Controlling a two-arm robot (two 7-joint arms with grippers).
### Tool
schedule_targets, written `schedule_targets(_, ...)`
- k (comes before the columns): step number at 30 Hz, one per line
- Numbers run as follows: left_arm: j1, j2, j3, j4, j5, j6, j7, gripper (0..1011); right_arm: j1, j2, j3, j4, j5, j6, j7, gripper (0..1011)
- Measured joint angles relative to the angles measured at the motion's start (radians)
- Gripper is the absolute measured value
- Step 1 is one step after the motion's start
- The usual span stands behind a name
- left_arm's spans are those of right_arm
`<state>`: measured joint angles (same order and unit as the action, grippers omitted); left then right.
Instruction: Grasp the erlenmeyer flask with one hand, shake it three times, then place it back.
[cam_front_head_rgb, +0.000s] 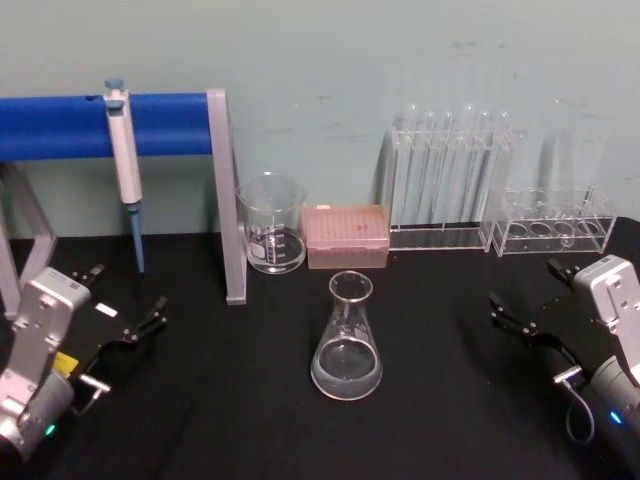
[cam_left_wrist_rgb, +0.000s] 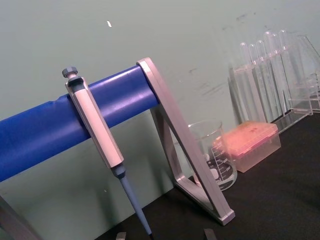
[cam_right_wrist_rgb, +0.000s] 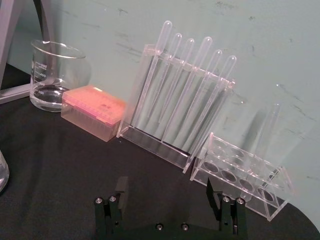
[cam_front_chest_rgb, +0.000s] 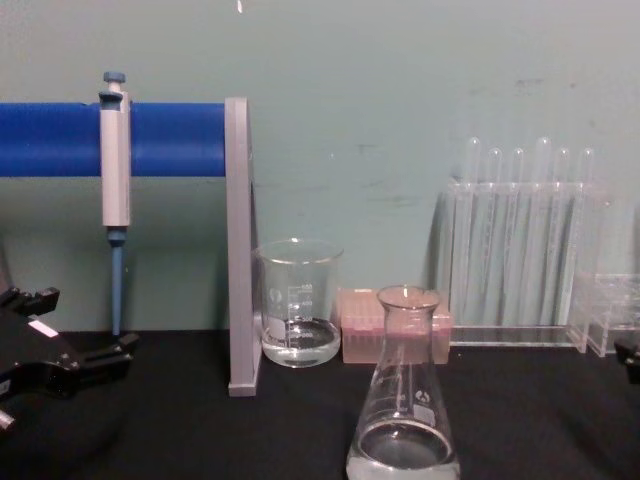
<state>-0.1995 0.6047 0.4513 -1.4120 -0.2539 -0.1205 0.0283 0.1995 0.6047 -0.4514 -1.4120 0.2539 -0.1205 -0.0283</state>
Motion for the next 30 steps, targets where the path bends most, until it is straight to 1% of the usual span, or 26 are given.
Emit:
schedule_targets(26,0.0,0.0,0.0,0.0,0.0,0.0,0.0,1001,0.0,0.0,0.0,0.0,0.0,0.0,0.0,1000)
schedule_targets(30,0.0,0.0,0.0,0.0,0.0,0.0,0.0,1001,0.0,0.001,0.008,-0.001,-0.002,0.005,0.019,1000)
